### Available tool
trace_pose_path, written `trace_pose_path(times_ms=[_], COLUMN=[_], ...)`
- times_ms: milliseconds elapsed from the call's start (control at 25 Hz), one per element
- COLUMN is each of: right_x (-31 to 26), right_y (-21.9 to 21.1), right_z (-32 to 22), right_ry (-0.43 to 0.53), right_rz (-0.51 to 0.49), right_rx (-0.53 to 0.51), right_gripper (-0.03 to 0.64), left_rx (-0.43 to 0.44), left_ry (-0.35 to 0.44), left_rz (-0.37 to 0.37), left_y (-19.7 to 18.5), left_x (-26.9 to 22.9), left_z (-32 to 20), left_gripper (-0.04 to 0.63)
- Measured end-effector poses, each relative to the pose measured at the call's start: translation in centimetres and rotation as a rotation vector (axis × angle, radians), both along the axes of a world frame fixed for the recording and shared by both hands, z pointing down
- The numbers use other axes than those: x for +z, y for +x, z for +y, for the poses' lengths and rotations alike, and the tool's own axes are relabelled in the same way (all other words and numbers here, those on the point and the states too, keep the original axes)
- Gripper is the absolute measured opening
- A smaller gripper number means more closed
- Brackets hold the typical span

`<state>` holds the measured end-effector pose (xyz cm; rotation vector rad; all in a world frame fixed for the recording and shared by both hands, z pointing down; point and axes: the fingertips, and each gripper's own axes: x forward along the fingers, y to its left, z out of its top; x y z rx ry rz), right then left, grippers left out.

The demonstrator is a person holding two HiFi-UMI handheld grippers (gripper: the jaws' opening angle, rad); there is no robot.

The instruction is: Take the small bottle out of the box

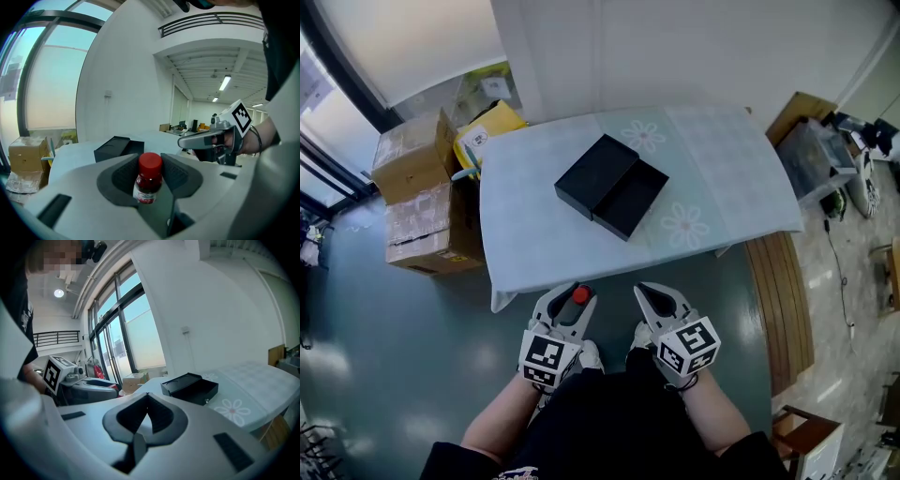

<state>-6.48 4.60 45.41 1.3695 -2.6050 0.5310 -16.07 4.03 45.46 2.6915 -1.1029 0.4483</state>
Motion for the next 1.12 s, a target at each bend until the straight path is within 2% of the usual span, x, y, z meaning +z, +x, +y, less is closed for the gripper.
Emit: trace_pose_path(times_ms=[440, 1120], right_x=[1.2, 0.9], right_y=[-1.0, -0.9], right_z=[2.9, 4.8], right_ry=[-0.02, -0.009], right_rz=[-0.008, -0.003], right_rx=[0.087, 0.099], right_gripper=[0.023, 0.023], left_rx=[0.07, 0.089], left_ry=[-0.019, 0.003], left_rz=[-0.003, 0.003], left_y=[-1.2, -0.7], left_x=[1.0, 0.4], left_z=[1.6, 3.0], left_gripper=[0.166, 0.166])
